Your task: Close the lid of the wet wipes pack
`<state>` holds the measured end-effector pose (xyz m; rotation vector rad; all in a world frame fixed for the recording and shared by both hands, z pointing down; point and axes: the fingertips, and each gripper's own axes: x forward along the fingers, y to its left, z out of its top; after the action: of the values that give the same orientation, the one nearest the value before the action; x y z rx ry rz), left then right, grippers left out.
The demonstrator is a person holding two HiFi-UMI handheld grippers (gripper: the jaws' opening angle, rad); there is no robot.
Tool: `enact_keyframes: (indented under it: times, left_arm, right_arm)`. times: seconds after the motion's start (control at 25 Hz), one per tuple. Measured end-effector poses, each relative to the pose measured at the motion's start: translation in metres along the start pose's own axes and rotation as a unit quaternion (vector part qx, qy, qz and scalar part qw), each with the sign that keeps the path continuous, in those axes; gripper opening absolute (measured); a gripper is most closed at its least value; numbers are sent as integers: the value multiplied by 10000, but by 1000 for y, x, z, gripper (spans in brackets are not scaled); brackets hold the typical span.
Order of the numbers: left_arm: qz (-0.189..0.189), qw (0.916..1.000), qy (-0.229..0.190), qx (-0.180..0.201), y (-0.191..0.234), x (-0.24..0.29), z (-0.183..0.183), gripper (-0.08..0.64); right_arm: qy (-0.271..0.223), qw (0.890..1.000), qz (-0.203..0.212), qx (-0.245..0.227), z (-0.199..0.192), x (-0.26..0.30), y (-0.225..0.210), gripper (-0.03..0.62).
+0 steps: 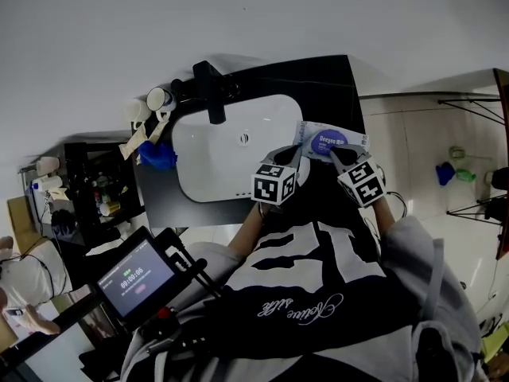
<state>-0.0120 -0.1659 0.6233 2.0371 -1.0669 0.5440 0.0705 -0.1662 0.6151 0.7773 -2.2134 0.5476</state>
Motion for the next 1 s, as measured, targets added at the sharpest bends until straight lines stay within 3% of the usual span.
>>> enact_keyframes:
  times: [0.24, 0.52, 0.76, 1.0]
  left_arm:
    - [65, 9996, -274, -23, 9, -14, 11, -2]
    - [31, 9995, -312, 63, 18, -14, 8, -2]
    - [-176, 9984, -473, 247, -16, -46, 19, -2]
    - [-349, 9973, -553, 334, -22, -67, 15, -2]
  right_arm:
    - [277, 9979, -157, 564, -11, 11, -4, -2]
    - [354, 9975, -419, 438, -11, 28, -6, -2]
    - [68, 9959, -898, 126, -4, -20, 14, -2]
    - [-527, 9905, -984, 800, 6, -51, 43, -2]
